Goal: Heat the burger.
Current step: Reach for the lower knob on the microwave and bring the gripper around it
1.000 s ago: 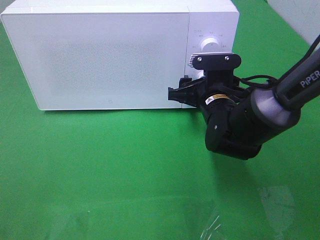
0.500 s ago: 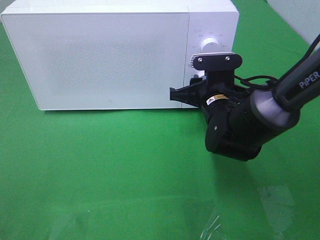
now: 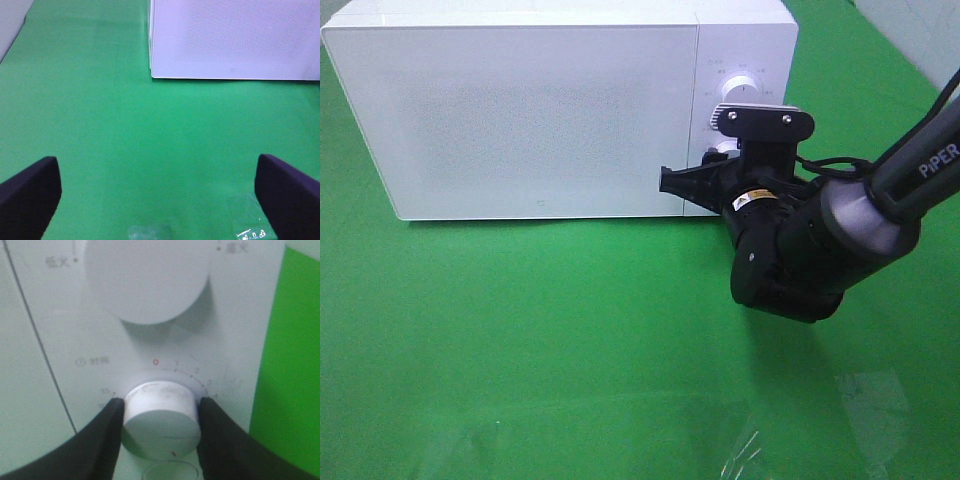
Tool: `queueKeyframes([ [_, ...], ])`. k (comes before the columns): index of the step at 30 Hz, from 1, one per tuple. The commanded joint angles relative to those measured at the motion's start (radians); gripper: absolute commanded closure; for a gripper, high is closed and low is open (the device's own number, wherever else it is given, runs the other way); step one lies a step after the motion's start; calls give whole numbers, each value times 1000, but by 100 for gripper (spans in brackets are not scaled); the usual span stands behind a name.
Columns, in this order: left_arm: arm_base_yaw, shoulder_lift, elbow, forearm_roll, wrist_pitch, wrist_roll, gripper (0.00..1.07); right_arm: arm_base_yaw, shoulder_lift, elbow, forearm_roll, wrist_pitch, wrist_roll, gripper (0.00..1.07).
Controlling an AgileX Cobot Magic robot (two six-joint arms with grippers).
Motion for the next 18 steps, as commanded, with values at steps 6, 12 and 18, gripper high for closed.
queueKeyframes([
  [6,4,-17,3,-6,-10,-5,10,-15,-3,-28,-54,-24,556,107],
  [12,4,-17,3,-6,-10,-5,10,-15,-3,-28,-165,-44,1034,107],
  [18,4,-17,3,-6,-10,-5,10,-15,-3,-28,-212,-155,1362,107],
])
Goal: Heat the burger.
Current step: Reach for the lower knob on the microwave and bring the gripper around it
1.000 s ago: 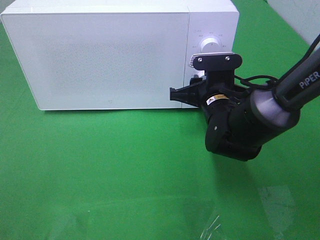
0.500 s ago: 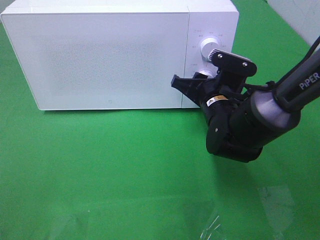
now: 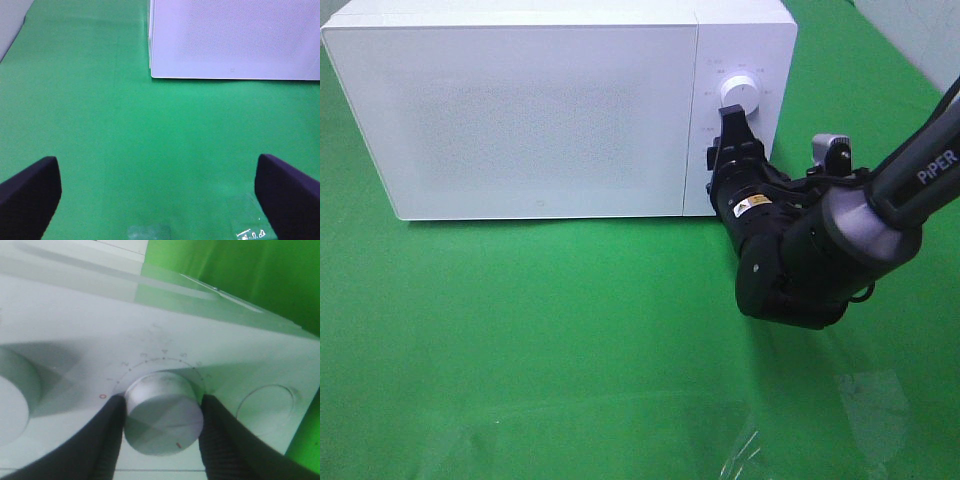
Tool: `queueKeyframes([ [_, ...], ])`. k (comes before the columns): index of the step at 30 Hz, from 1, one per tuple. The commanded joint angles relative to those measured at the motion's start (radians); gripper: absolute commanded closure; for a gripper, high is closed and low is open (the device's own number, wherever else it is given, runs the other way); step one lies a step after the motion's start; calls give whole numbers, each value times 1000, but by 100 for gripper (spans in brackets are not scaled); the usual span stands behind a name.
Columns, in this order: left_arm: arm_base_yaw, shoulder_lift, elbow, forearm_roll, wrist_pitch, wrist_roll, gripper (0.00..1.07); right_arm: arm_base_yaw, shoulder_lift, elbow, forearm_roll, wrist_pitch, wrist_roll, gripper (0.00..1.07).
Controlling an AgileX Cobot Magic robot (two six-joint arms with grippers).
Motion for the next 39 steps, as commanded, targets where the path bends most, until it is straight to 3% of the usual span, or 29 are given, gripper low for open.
queueKeyframes([
  [1,4,-17,3,-5,-10,-5,10,-13,-13,-45,-146,-114,107,107],
  [26,4,-17,3,-5,-10,-5,10,-13,-13,-45,-139,-152,76,104],
  [31,4,-17,3,-5,-10,-5,10,-13,-13,-43,-90,-190,12,91],
  [32,4,-17,3,-5,-10,-5,10,-13,-13,-43,-70,-205,-12,82],
  [34,4,-17,3,-5,-10,-5,10,-13,-13,-42,-60,-207,-19,77],
  [35,4,-17,3,-5,-10,-5,10,-13,-13,-42,-37,-205,-31,67],
  [36,4,-17,3,-5,-10,-5,10,-13,-13,-42,-37,-205,-31,67],
  [37,4,-17,3,-5,-10,-5,10,-13,-13,-41,-24,-200,-46,57],
  [39,4,-17,3,-5,-10,-5,10,-11,-13,-40,-19,-197,-47,53],
])
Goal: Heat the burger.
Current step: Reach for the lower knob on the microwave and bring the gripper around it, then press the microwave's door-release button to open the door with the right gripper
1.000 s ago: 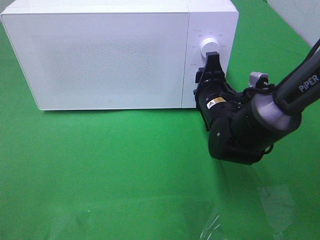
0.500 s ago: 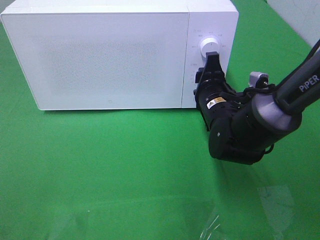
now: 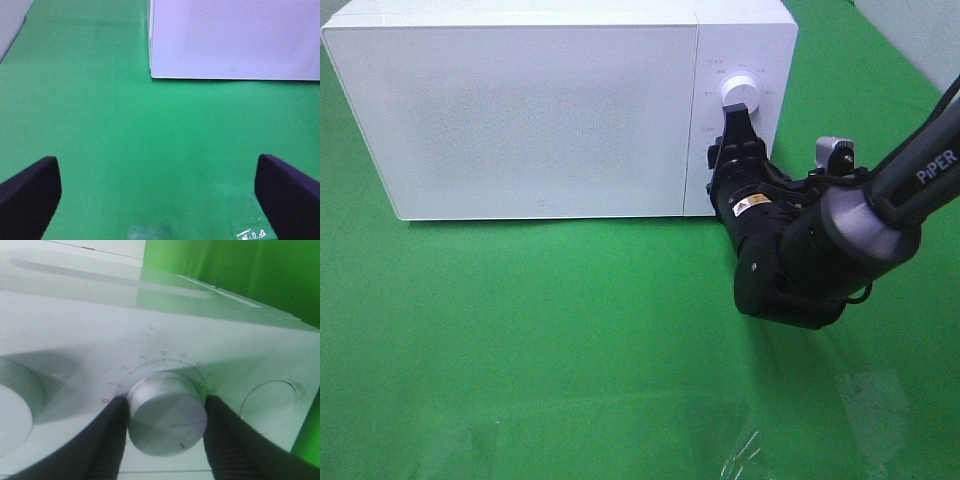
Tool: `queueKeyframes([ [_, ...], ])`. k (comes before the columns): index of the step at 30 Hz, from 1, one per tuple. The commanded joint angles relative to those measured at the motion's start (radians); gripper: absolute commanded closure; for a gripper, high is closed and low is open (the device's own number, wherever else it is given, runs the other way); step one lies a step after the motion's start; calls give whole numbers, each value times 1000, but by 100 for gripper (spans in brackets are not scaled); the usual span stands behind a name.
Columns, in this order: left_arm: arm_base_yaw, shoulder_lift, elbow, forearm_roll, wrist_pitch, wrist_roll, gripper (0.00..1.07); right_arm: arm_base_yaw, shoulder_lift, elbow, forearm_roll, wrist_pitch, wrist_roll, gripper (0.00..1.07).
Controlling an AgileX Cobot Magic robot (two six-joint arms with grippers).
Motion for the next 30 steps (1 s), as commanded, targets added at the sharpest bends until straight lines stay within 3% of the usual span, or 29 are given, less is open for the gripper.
queueKeyframes([
  [1,4,-17,3,-5,-10,-5,10,-12,-13,-40,-38,-198,-32,53],
  [3,4,-17,3,-5,-10,-5,10,-11,-20,-36,-38,-182,-37,38],
  [5,4,-17,3,-5,-10,-5,10,-11,-38,-18,-38,-161,-44,35],
  [20,4,-17,3,-5,-10,-5,10,24,-217,163,-105,67,-191,34],
  [30,4,-17,3,-5,-10,-5,10,24,-406,195,-160,436,-637,34],
])
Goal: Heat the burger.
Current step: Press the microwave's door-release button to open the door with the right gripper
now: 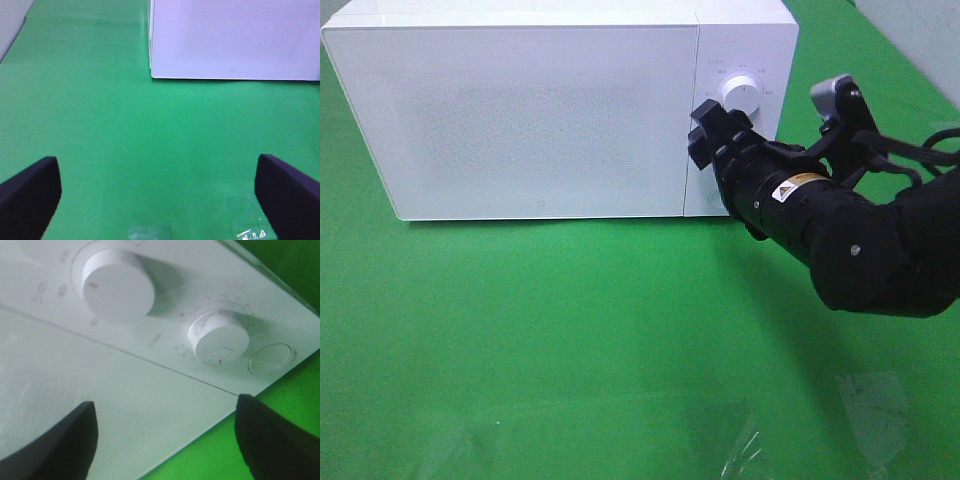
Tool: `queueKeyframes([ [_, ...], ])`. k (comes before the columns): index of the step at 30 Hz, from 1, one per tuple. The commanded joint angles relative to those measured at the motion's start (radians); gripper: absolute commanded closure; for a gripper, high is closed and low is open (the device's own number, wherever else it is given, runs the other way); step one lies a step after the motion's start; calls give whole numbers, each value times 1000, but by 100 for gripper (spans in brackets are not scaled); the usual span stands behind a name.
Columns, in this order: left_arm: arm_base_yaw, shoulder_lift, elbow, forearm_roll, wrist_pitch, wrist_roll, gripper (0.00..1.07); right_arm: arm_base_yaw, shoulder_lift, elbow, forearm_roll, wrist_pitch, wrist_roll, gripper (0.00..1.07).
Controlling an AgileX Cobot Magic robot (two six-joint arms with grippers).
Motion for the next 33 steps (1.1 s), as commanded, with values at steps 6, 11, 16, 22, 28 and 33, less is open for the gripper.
queueKeyframes([
  [6,4,-17,3,-5,-10,-5,10,-1,-182,0,-18,358,-550,34],
  [11,4,-17,3,-5,-10,-5,10,-10,-246,-1,-27,510,-707,34],
  [16,4,-17,3,-5,-10,-5,10,-72,-320,-2,-126,699,-738,34],
  [22,4,-17,3,-5,-10,-5,10,-146,-469,-2,-285,952,-685,34],
  [28,4,-17,3,-5,-10,-5,10,-153,-611,-2,-346,1192,-671,34],
  [33,4,-17,3,-5,-10,-5,10,-153,-725,-2,-360,1366,-671,34],
])
